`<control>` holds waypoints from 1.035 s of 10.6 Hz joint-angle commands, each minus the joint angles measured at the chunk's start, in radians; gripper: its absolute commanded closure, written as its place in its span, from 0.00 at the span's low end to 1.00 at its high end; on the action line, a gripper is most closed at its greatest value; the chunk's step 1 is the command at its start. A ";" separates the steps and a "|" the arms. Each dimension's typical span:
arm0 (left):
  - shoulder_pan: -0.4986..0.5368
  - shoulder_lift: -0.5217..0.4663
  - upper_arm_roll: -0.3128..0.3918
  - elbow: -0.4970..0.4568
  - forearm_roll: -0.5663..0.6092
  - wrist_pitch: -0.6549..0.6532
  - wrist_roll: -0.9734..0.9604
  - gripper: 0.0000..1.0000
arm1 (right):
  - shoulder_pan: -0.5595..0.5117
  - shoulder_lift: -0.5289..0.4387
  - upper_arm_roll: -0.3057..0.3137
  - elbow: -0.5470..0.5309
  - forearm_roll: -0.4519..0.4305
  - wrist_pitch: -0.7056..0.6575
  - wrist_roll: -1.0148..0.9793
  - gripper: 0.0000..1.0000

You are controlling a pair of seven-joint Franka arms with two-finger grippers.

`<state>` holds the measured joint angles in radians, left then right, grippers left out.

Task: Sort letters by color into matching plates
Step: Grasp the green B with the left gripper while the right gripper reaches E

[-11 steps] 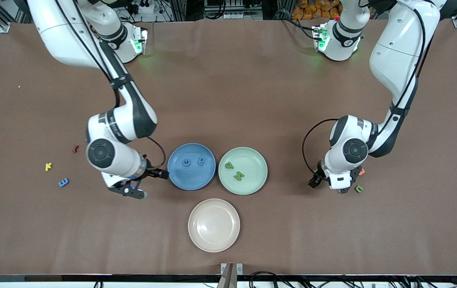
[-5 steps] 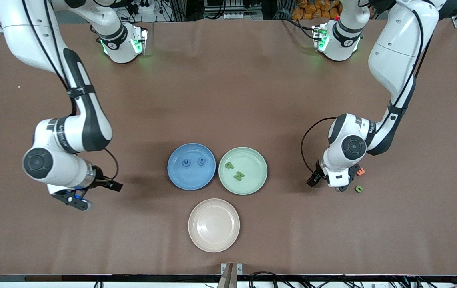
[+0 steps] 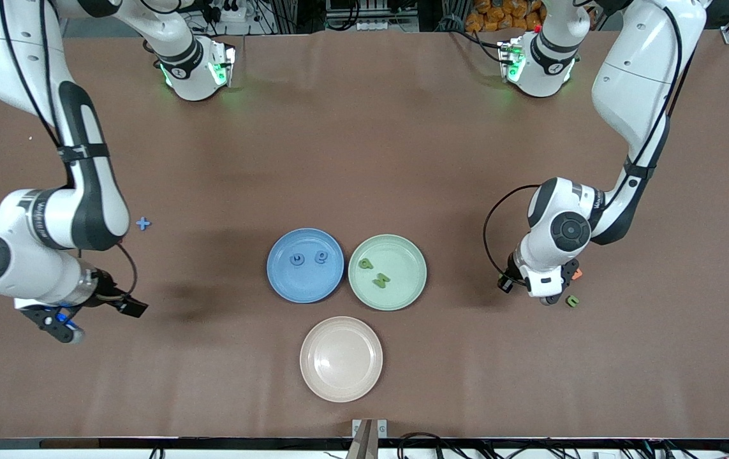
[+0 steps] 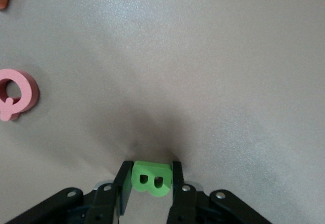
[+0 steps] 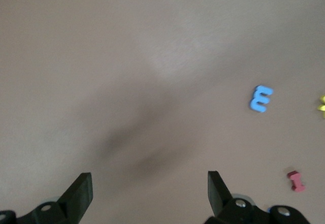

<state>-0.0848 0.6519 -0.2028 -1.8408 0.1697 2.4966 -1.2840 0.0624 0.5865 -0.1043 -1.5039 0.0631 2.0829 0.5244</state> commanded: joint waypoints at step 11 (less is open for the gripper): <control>-0.058 0.003 -0.090 0.204 -0.010 0.016 -0.047 1.00 | -0.118 -0.019 -0.124 -0.260 0.127 0.302 -0.023 0.00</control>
<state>-0.1316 0.6500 -0.2678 -1.6728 0.1696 2.5163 -1.3194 -0.0452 0.5573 -0.2337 -1.7097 0.1697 2.2983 0.5118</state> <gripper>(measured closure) 0.648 0.000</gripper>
